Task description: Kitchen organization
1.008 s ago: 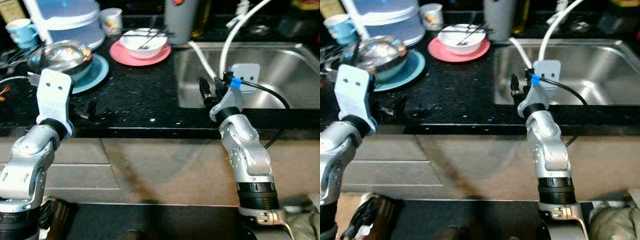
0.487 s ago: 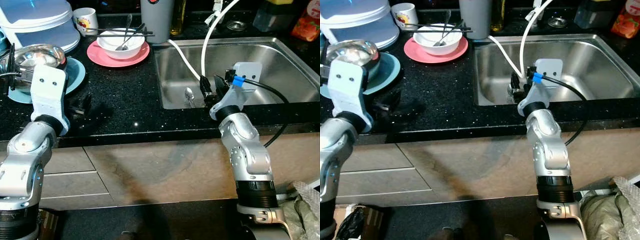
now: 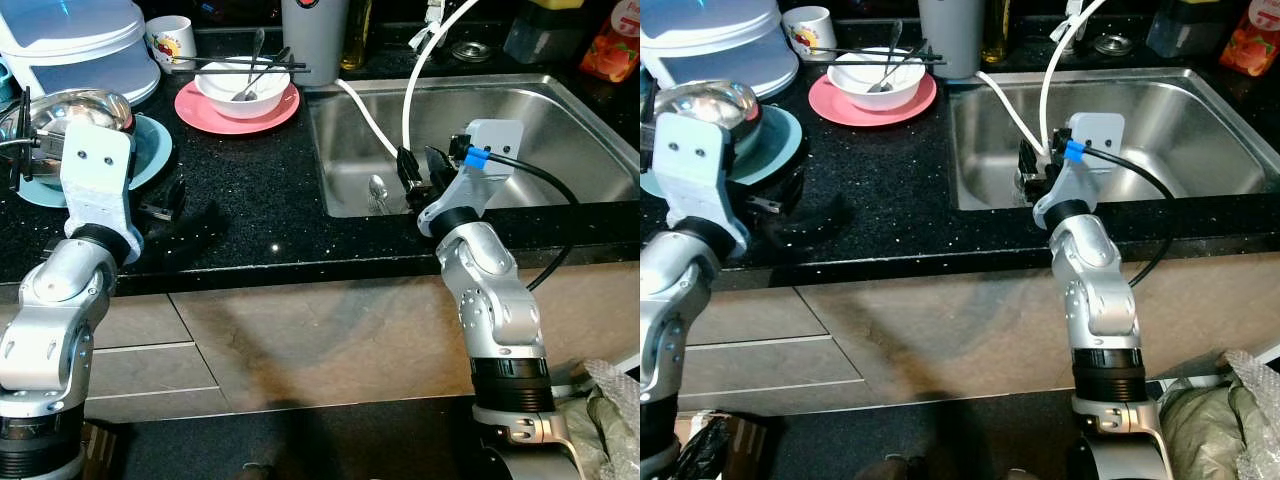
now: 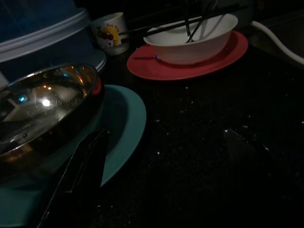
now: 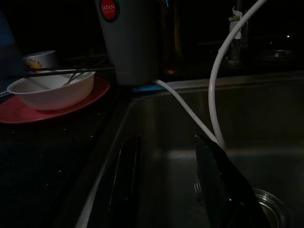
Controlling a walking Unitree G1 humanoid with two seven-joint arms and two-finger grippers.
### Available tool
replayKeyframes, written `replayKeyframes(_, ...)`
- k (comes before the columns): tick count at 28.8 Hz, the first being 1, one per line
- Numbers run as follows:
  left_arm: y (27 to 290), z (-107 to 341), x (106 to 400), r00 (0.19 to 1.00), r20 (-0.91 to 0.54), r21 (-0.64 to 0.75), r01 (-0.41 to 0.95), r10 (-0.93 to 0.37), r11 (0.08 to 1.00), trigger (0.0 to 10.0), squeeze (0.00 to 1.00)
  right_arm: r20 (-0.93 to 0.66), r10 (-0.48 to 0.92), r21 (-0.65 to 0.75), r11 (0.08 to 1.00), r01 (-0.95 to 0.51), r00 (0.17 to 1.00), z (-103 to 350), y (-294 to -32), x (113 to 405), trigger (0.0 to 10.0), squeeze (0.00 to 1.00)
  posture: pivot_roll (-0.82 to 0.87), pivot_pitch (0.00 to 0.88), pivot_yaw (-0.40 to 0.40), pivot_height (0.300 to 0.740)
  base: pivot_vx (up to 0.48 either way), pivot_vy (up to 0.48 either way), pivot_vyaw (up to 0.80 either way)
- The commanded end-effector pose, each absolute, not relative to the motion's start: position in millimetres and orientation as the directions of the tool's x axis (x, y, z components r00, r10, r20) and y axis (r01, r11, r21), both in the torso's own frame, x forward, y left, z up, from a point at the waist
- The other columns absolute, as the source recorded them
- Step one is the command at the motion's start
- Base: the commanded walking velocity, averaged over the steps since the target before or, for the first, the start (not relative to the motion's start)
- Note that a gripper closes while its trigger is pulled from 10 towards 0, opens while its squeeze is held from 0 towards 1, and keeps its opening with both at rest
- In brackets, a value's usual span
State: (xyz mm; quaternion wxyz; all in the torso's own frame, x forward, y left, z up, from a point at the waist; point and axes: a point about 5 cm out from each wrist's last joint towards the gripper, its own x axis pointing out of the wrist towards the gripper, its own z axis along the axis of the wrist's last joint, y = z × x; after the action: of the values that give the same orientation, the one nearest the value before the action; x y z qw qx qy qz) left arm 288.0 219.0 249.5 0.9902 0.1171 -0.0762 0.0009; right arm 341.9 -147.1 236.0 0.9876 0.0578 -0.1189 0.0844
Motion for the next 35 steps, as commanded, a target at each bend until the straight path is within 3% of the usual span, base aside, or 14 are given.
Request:
replayKeyframes(1,220.5,249.5,287.9,0.988,0.157,0.227,-0.030,-0.006,0.973,10.0,0.00,0.234,0.168,0.105,0.975,-0.196,0.958,235.6,-144.8,343.8,10.0,0.00,0.07,0.115,-0.008,0.740,0.337,0.000,0.00)
replayKeyframes(20,218.5,248.7,286.1,0.986,0.164,0.208,-0.018,-0.016,0.978,10.0,0.00,0.228,0.175,0.101,0.974,-0.202,0.958,233.7,-144.0,342.8,10.0,0.00,0.07,0.110,-0.011,0.740,0.344,0.000,0.00)
replayKeyframes(35,214.1,250.9,285.0,0.980,0.192,0.186,0.011,-0.047,0.983,10.0,0.00,0.230,0.181,0.099,0.973,-0.208,0.956,233.4,-143.4,342.0,10.0,0.00,0.07,0.094,-0.012,0.740,0.000,0.000,0.00)
